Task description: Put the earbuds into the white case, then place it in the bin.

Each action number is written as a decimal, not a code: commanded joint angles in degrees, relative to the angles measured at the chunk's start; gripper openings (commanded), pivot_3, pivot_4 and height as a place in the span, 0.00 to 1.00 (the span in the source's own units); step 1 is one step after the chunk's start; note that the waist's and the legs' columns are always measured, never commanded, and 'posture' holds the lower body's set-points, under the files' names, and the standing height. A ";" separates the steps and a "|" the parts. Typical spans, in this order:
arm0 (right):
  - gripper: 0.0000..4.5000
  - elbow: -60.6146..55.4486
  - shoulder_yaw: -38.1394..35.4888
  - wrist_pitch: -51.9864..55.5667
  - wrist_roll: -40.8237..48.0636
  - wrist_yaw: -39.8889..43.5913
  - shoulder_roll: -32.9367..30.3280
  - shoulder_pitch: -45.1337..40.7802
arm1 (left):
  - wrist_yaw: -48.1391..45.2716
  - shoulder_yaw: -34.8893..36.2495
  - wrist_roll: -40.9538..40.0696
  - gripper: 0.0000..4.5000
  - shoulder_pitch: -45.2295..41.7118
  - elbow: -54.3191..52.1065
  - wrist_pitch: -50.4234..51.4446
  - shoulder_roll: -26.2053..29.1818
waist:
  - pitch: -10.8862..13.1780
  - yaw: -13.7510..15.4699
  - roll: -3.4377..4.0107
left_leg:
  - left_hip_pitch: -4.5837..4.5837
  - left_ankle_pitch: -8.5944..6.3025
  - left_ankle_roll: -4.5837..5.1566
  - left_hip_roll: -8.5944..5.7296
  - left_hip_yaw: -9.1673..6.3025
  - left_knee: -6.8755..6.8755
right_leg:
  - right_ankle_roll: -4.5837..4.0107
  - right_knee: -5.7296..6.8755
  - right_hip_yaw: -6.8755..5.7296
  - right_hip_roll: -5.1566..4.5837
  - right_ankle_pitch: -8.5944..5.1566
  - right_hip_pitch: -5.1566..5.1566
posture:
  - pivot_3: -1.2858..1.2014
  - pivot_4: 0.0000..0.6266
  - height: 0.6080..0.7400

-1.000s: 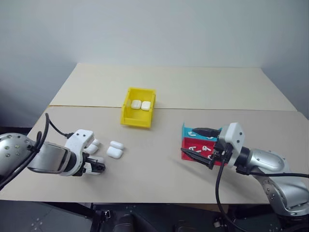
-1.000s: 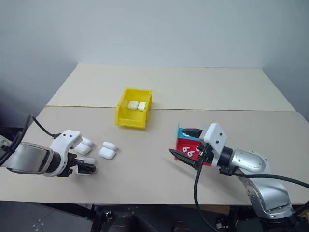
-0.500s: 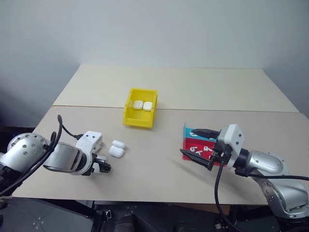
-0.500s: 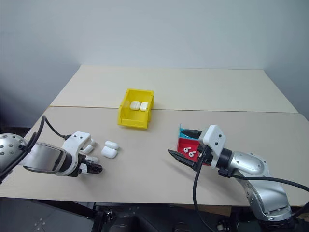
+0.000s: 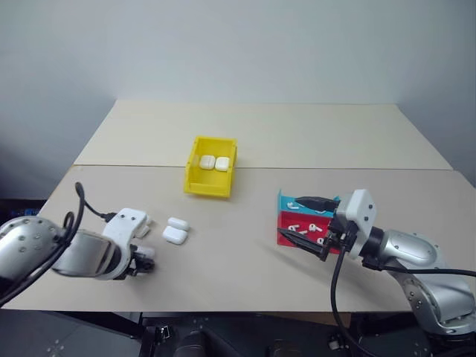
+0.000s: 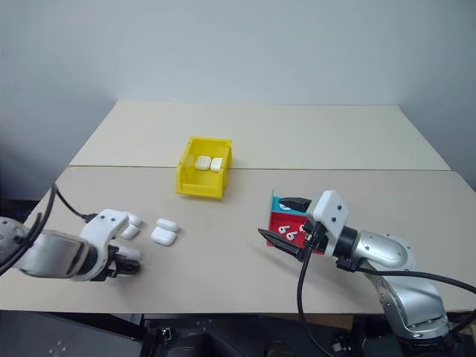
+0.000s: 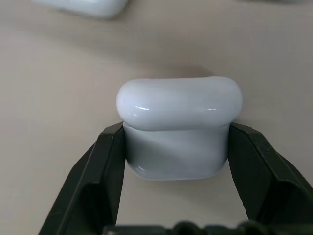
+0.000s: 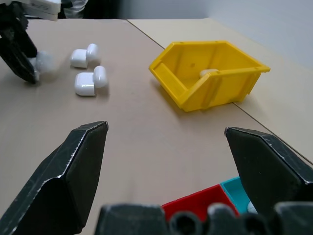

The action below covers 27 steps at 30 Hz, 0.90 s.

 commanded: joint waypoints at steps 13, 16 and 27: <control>1.00 2.48 -1.32 0.88 1.10 0.70 -1.66 -7.83 | -39.43 34.83 37.86 0.62 18.76 -23.25 -27.38 -23.25 | 0.02 0.59 -0.05 | 0.02 0.03 -0.06 0.04 0.12 -0.07 | -0.16 0.01 -0.03 0.03 -0.06 -0.03 | 0.52 0.24 1.00; 1.00 2.84 -1.30 3.23 0.10 1.35 -5.17 -10.48 | -57.23 26.84 51.22 0.62 14.52 -19.28 -36.52 -25.69 | 0.01 0.94 -0.05 | 0.01 0.03 -0.06 0.02 0.13 -0.04 | -0.16 -0.03 -0.09 0.03 -0.05 0.02 | 0.52 0.24 1.00; 1.00 4.72 8.88 18.47 -7.27 10.65 -24.76 -19.81 | -85.07 9.56 67.07 0.62 -3.11 -3.60 -47.74 -42.27 | 0.00 0.35 -0.03 | -0.43 -0.02 0.06 -0.01 0.10 0.08 | -0.10 -0.03 -0.02 0.02 -0.04 -0.34 | 0.52 0.24 1.00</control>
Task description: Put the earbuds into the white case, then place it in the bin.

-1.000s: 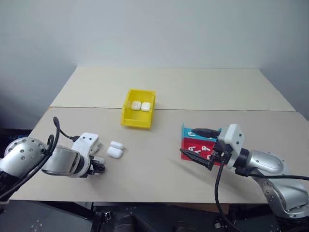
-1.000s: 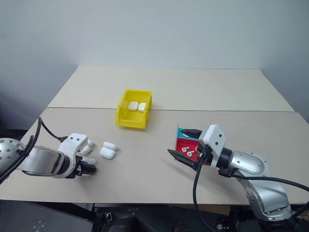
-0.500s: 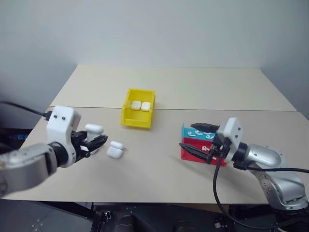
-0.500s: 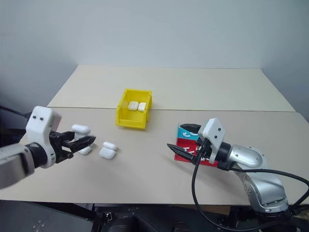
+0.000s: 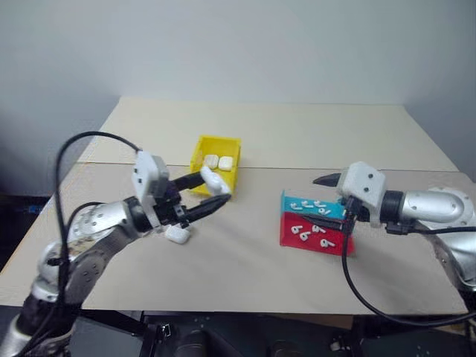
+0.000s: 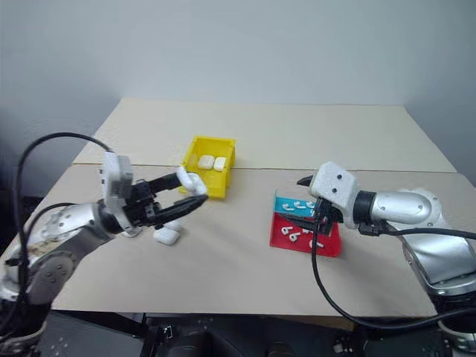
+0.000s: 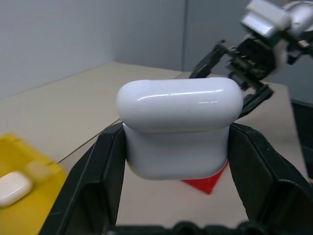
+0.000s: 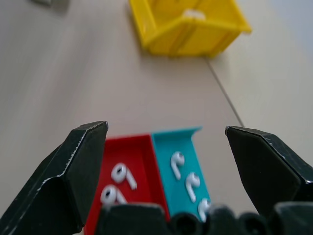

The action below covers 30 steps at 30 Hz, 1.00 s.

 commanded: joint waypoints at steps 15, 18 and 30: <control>0.92 1.63 20.82 22.77 -7.10 11.47 -7.88 -14.56 | -13.72 -7.18 8.01 0.62 -7.40 4.29 -4.41 -16.37 | 0.00 -0.27 0.02 | -0.11 -0.05 0.09 0.04 -0.08 0.21 | 0.03 0.06 -0.02 0.01 0.00 -0.04 | 0.52 0.24 1.00; 0.72 2.85 22.88 21.47 -9.24 11.68 -7.19 -14.77 | -15.08 -7.46 8.60 0.62 -6.88 4.10 -4.80 -17.16 | 0.00 -0.25 0.02 | -0.11 -0.05 0.09 0.04 -0.09 0.22 | 0.03 0.07 -0.02 0.01 0.00 -0.04 | 0.52 0.24 1.00; 0.65 10.00 26.11 16.13 -16.72 10.85 -1.90 -14.09 | -16.94 -7.99 13.31 0.62 -3.70 4.37 -7.93 -18.63 | -0.01 -0.37 0.05 | -0.11 -0.05 0.10 0.04 -0.09 0.27 | 0.04 0.09 -0.03 0.02 0.01 -0.03 | 0.52 0.24 1.00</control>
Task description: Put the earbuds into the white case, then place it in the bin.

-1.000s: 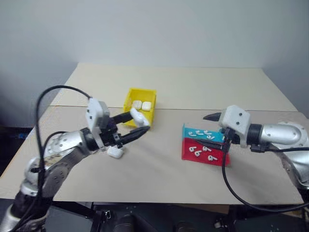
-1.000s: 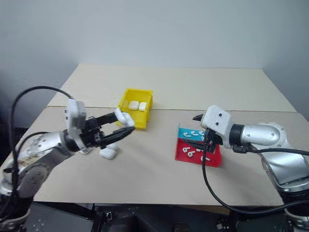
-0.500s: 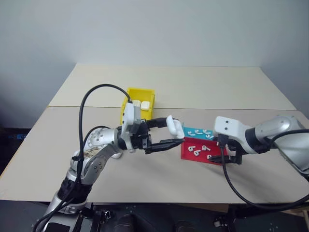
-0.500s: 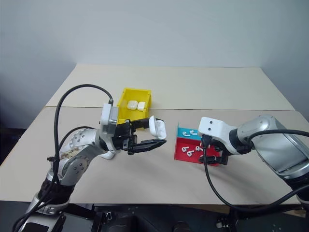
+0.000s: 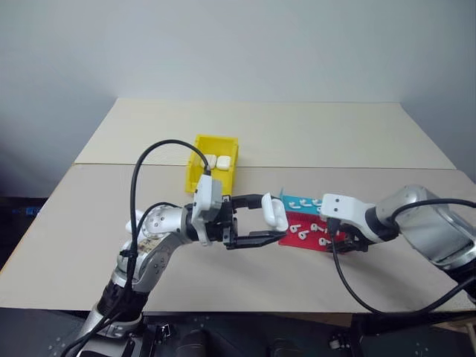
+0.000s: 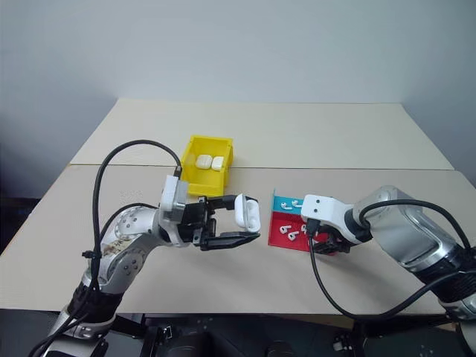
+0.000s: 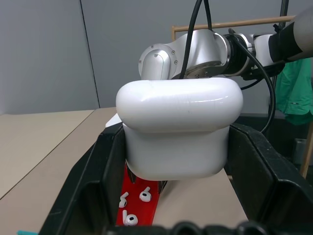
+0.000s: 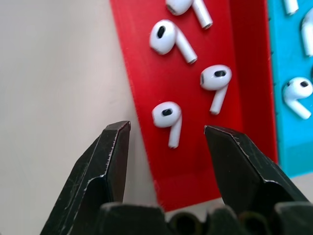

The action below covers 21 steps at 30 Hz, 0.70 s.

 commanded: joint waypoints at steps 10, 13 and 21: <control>0.65 3.52 0.14 -3.04 -4.25 2.25 2.78 0.13 | 1.63 -0.11 -0.06 0.62 1.48 -3.51 0.27 -1.38 | 0.00 0.02 0.01 | 0.00 -0.01 0.01 0.00 0.00 0.01 | 0.00 0.00 0.00 0.00 0.00 0.00 | 0.52 0.24 1.00; 0.65 4.06 -0.04 -3.45 -4.76 2.71 3.32 0.37 | 1.83 -0.12 -0.13 0.62 2.12 -4.38 0.53 -1.21 | 0.00 -0.01 0.01 | 0.00 -0.01 0.01 0.00 0.00 0.01 | 0.00 0.01 0.00 0.00 0.00 0.00 | 0.52 0.24 1.00; 0.65 4.13 -0.48 -3.99 -4.91 3.55 3.71 1.38 | 1.93 -0.11 -0.17 0.62 2.51 -5.16 0.91 -0.84 | 0.00 0.04 0.01 | 0.00 -0.01 0.01 0.00 -0.01 0.02 | 0.00 0.01 0.00 0.00 0.00 0.01 | 0.52 0.24 1.00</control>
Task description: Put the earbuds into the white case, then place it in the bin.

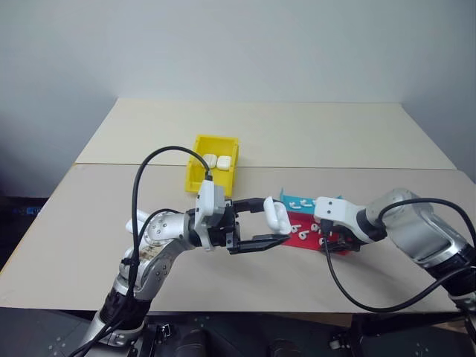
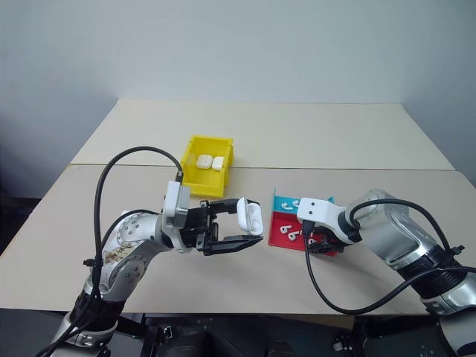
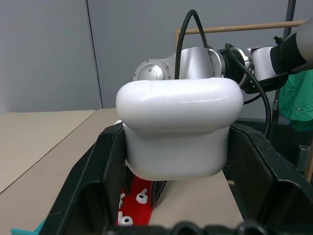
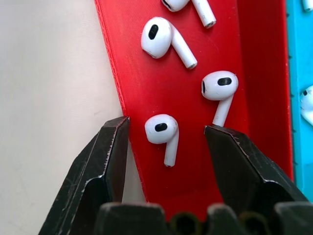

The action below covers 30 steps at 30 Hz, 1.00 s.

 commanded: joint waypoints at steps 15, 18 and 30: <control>0.13 -3.59 -4.53 1.40 1.11 1.00 -0.59 2.88 | 0.35 -0.03 -0.81 0.62 0.51 -3.60 0.27 0.48 | -0.01 -0.43 0.01 | 0.06 -0.03 0.05 0.02 -0.04 0.15 | 0.05 0.02 -0.02 0.02 0.03 0.14 | 0.52 0.24 1.00; 0.13 -6.83 -8.54 4.30 4.86 2.63 -1.72 3.42 | 0.44 -0.07 -1.21 0.62 0.65 -4.13 0.75 0.55 | -0.01 -0.31 0.02 | 0.04 -0.04 0.07 0.02 -0.03 0.15 | 0.05 0.00 -0.02 0.01 0.03 0.13 | 0.52 0.24 1.00; 0.13 -12.16 -54.26 0.19 36.82 -5.82 21.38 14.35 | 0.68 -0.31 -1.50 0.62 -1.95 -2.34 0.82 -2.50 | -0.02 0.60 0.01 | 0.03 -0.08 0.13 0.00 -0.14 0.20 | 0.07 -0.07 -0.15 0.02 0.04 0.32 | 0.52 0.24 1.00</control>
